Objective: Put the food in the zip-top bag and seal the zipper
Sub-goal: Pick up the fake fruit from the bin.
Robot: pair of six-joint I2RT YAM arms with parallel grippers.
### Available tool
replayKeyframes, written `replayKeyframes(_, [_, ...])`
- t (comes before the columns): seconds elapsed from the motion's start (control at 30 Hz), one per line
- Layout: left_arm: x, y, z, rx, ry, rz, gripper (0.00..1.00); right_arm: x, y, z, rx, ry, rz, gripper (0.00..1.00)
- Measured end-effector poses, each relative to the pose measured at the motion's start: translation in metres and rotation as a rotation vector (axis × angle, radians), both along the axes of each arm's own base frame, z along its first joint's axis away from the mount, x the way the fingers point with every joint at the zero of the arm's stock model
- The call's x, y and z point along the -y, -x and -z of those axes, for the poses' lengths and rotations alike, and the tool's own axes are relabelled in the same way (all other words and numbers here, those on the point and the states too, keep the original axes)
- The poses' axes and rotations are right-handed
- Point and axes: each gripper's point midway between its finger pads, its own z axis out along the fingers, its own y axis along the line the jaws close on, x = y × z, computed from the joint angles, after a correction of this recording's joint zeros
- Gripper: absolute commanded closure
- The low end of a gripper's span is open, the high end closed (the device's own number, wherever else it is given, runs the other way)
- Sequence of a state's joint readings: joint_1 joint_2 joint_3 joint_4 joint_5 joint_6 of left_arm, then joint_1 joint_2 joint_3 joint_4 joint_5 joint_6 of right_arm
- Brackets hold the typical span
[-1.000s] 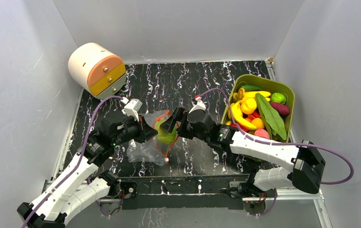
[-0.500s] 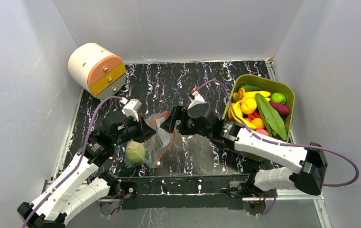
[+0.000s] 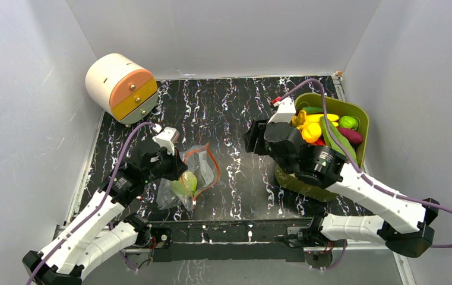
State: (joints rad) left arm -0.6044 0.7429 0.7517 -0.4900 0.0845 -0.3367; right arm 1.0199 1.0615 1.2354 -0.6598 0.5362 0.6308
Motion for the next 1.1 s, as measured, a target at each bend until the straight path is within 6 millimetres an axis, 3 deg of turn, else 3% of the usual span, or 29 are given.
replayKeyframes(0.27, [-0.002,0.001,-0.003,0.029,-0.015,0.020,1.00,0.057,-0.036,0.018,0.018,0.260,0.202,0.58])
replayKeyframes(0.37, [-0.003,0.001,-0.004,0.035,-0.015,0.023,1.00,0.098,-0.064,0.027,-0.016,0.331,0.309,0.60])
replayKeyframes(0.53, [-0.003,0.001,-0.005,0.040,-0.014,0.024,1.00,0.159,-0.092,0.031,-0.051,0.383,0.454,0.60])
replayKeyframes(0.7, [-0.003,0.001,-0.005,0.041,-0.014,0.024,1.00,0.190,-0.116,0.042,-0.089,0.406,0.496,0.60])
replayKeyframes(0.93, [-0.004,0.003,-0.010,0.063,-0.001,0.021,1.00,0.228,-0.152,0.085,-0.214,0.392,0.488,0.58])
replayKeyframes(1.1, [-0.007,0.002,-0.014,0.078,0.002,0.011,1.00,0.237,-0.162,0.115,-0.299,0.355,0.428,0.58])
